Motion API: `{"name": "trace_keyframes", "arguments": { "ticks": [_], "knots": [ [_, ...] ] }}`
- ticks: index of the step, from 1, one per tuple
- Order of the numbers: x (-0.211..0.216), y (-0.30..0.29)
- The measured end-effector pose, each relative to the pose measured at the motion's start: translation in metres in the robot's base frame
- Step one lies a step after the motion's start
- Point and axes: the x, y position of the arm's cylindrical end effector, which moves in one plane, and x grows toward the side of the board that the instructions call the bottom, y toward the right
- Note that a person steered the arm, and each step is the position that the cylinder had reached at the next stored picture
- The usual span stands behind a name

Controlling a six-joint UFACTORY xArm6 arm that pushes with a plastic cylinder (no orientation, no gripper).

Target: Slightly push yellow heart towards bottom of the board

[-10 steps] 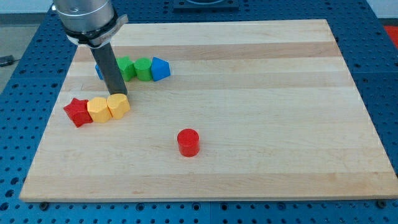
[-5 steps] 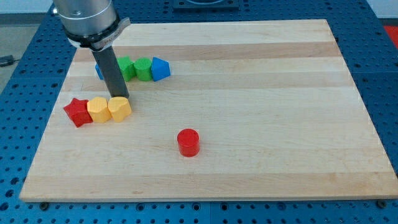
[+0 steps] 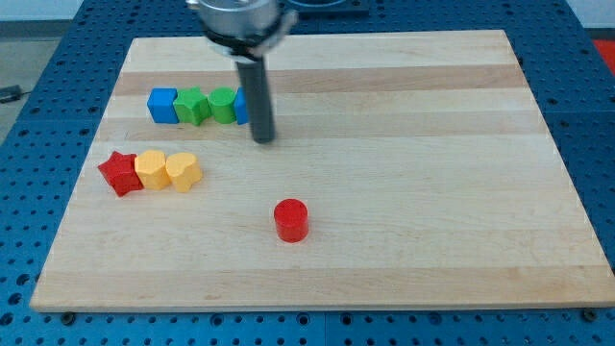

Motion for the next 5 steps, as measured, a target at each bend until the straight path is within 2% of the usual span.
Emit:
{"name": "trace_keyframes", "arguments": {
  "ticks": [1, 3, 4, 5],
  "knots": [
    [0.022, 0.002],
    [0.077, -0.063],
    [0.131, -0.083],
    [0.167, -0.018]
  ]
}}
